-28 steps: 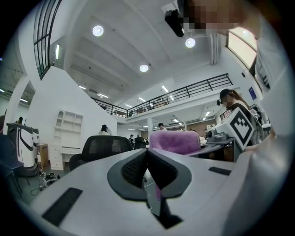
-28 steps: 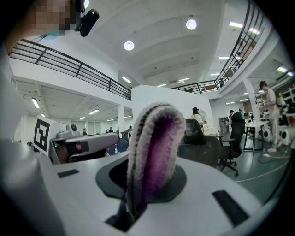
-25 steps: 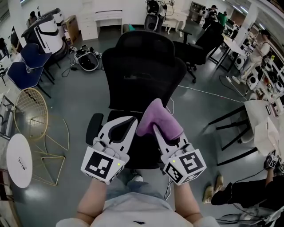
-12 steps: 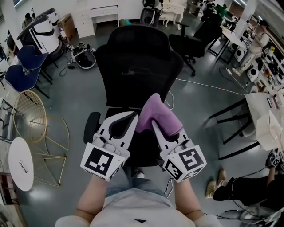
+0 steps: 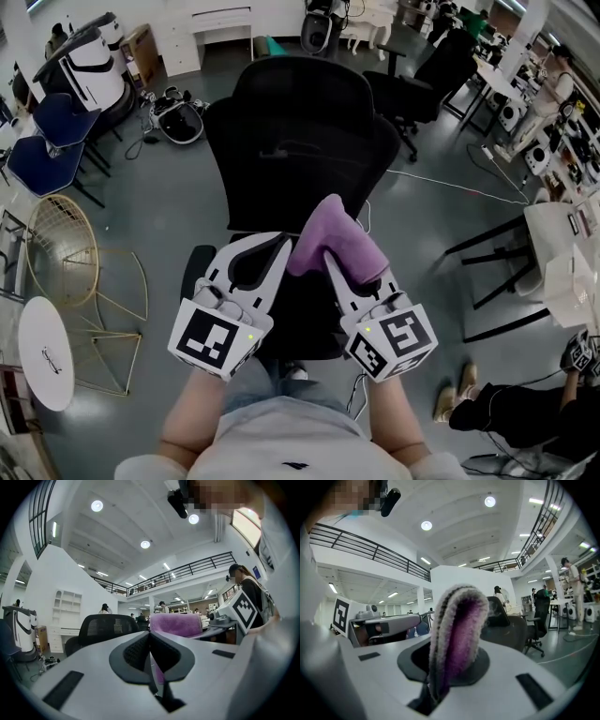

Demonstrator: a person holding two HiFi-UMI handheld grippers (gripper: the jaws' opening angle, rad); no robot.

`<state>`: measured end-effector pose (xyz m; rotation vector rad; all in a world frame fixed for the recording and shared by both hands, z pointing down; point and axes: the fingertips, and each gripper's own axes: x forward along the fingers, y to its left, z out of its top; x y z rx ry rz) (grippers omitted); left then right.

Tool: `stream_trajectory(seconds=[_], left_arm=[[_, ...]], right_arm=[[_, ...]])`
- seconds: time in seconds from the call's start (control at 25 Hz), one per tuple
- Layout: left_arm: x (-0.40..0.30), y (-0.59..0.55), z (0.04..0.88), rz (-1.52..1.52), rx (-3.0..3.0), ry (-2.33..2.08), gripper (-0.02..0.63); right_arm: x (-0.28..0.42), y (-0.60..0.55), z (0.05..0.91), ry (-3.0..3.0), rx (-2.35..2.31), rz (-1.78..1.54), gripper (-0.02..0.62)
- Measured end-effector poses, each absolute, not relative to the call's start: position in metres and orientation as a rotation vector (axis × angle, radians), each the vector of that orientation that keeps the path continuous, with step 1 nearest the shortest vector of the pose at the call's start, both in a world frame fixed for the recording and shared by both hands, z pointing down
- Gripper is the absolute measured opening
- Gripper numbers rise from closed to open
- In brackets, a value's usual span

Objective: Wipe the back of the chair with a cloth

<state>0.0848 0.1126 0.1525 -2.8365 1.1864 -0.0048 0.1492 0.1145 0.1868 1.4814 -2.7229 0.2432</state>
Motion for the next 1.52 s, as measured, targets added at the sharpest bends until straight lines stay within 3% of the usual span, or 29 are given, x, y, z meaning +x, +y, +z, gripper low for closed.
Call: stream_trajectory(seconds=[1.52], left_arm=[[0.021, -0.040, 0.171, -0.040, -2.943, 1.068, 0.014]], right_arm=[[0.087, -0.034, 0.206, -2.604, 1.611, 0.325, 0.055]])
